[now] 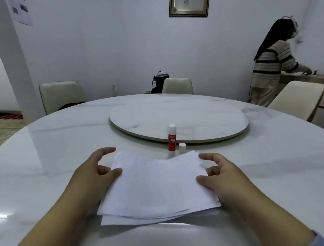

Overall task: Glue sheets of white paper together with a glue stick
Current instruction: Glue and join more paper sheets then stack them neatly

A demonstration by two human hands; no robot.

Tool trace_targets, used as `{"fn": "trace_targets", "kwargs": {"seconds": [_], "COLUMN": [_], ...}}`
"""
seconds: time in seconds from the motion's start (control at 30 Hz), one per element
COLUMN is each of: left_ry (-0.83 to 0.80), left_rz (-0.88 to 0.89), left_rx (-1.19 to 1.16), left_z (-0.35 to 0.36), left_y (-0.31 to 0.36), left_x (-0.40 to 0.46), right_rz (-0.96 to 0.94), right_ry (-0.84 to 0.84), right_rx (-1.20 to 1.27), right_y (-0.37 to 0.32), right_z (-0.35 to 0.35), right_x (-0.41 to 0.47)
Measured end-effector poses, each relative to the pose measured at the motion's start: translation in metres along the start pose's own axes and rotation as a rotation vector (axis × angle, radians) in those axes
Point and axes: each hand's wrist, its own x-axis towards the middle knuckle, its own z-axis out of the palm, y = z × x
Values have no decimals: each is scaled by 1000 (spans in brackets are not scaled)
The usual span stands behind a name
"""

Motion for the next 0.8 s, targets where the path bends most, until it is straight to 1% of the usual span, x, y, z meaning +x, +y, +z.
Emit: {"fn": "trace_targets", "kwargs": {"seconds": [0.1,0.23,0.43,0.53,0.6,0.7,0.8], "left_ry": [-32,-122,-60,-70,-79,-86,-70], "left_rz": [-6,-33,-49,-94,-106,-113,-85], "left_rx": [-2,-38,-41,-105,-108,-72,18], "left_z": [-2,-6,-4,-4,-4,-4,-3], "left_y": [-3,-2,-1,-2,-5,-6,-6], "left_x": [-4,-11,-9,-9,-7,-6,-6], "right_rz": [3,12,28,44,58,62,21], "right_ry": [-38,-28,-3,14,17,30,45], "right_rx": [-27,-20,35,42,44,17,-83], "right_y": [3,6,3,3,4,5,7], "right_z": [1,2,6,7,7,8,9], "right_x": [3,5,2,1,2,3,5]}}
